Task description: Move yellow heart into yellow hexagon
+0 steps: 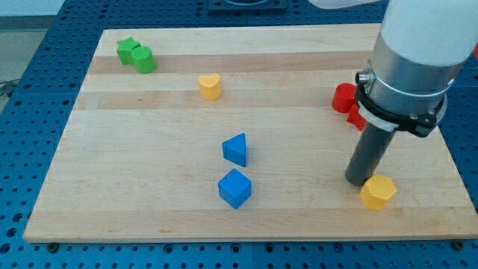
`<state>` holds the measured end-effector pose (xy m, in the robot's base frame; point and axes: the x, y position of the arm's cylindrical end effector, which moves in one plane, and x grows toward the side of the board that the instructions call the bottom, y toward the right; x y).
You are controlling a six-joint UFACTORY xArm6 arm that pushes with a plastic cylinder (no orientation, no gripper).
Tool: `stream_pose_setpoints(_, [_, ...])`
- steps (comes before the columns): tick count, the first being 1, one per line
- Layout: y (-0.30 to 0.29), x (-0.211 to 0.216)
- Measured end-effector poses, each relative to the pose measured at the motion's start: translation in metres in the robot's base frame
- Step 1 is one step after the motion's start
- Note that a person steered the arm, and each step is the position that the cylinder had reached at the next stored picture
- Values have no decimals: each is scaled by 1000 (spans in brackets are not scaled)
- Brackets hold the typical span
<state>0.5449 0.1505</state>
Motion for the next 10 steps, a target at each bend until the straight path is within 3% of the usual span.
stream_pose_setpoints(1, [-7, -12])
stream_pose_setpoints(8, [-185, -242])
stream_pose_setpoints(10, [-251, -237])
